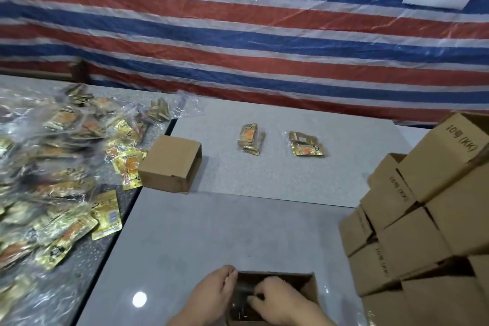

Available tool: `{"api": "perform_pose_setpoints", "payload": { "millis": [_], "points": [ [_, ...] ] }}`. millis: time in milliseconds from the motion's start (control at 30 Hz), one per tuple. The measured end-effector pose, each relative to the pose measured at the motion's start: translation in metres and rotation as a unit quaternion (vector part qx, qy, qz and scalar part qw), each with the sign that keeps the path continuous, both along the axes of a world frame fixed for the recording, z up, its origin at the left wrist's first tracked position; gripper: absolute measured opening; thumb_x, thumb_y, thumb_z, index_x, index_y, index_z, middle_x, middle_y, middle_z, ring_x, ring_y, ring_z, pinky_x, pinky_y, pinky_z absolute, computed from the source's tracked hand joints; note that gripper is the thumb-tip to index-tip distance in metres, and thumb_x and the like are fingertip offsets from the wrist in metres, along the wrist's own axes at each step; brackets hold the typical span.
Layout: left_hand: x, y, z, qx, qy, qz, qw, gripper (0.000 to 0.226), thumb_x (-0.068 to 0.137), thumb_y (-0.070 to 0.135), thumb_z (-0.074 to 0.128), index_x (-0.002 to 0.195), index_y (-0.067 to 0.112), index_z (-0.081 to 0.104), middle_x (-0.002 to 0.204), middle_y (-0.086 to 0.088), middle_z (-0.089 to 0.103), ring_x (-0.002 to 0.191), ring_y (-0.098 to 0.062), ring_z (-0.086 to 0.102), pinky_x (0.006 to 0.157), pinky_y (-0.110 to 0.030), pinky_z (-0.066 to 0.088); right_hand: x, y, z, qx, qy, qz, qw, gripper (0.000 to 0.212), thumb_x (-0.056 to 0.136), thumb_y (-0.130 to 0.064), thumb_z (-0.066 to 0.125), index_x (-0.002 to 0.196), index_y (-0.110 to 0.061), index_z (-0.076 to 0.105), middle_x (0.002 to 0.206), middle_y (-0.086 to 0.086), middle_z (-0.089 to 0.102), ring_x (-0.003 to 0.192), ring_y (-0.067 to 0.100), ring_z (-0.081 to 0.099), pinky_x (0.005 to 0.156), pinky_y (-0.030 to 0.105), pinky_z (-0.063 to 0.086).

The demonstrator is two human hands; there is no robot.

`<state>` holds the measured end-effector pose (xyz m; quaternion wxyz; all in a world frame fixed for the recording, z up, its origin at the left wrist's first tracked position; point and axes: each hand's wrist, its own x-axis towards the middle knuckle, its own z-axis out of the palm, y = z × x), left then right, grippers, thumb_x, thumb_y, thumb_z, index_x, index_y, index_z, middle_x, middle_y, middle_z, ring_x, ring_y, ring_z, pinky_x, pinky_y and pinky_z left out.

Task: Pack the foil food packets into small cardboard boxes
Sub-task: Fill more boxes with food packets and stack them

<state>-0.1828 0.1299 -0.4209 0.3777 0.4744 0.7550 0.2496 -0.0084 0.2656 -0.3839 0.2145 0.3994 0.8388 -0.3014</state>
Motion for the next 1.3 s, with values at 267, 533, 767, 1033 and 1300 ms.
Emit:
{"api": "perform_pose_setpoints", "payload": {
  "millis": [267,533,767,1033,1300],
  "points": [
    [0.011,-0.012,0.000,0.002,0.035,0.020,0.999,0.023,0.100,0.047,0.035,0.105,0.035,0.053,0.092,0.013,0.061,0.089,-0.008,0.059,0.080,-0.026,0.046,-0.024,-0.057,-0.039,-0.174,-0.045,0.030,0.983,0.054,0.107,-0.041,0.024,0.155,-0.018,0.030,0.158,0.009,0.034,0.138,0.005,0.037,0.106,0.022,0.024],
    [0.002,0.014,0.012,-0.018,0.001,0.013,1.000,0.049,0.100,0.051,0.035,0.139,0.024,0.047,0.136,0.004,0.056,0.125,-0.009,0.051,0.105,-0.025,0.037,-0.007,-0.020,0.026,-0.197,0.061,-0.111,0.972,0.041,0.097,-0.053,0.046,0.082,-0.021,0.067,0.085,-0.003,0.071,0.079,0.012,0.067,0.072,0.025,0.050],
    [-0.004,0.159,0.037,0.078,0.114,-0.036,0.990,0.048,0.101,0.040,0.040,0.141,0.014,0.045,0.143,-0.005,0.050,0.130,-0.020,0.048,0.105,-0.029,0.035,-0.003,0.104,0.039,0.033,0.272,-0.337,0.901,0.019,0.096,-0.024,0.053,0.081,-0.021,0.065,0.077,-0.010,0.064,0.076,0.010,0.060,0.065,0.019,0.044],
    [0.006,0.355,-0.011,0.035,0.288,-0.170,0.942,0.044,0.100,0.037,0.041,0.134,0.009,0.043,0.133,-0.013,0.052,0.119,-0.032,0.051,0.096,-0.041,0.042,-0.009,0.220,-0.068,0.084,0.270,-0.395,0.874,0.033,0.099,-0.021,0.052,0.129,-0.008,0.057,0.130,0.008,0.056,0.123,0.022,0.053,0.099,0.028,0.038],
    [0.016,0.487,-0.085,0.077,0.372,-0.214,0.900,0.044,0.096,0.036,0.050,0.129,0.009,0.041,0.127,-0.012,0.050,0.116,-0.030,0.049,0.090,-0.041,0.041,0.002,0.244,-0.163,0.160,0.253,-0.338,0.892,0.062,0.096,-0.031,0.058,0.150,-0.009,0.037,0.160,0.005,0.027,0.149,0.017,0.022,0.120,0.022,0.015]
  ]
}}
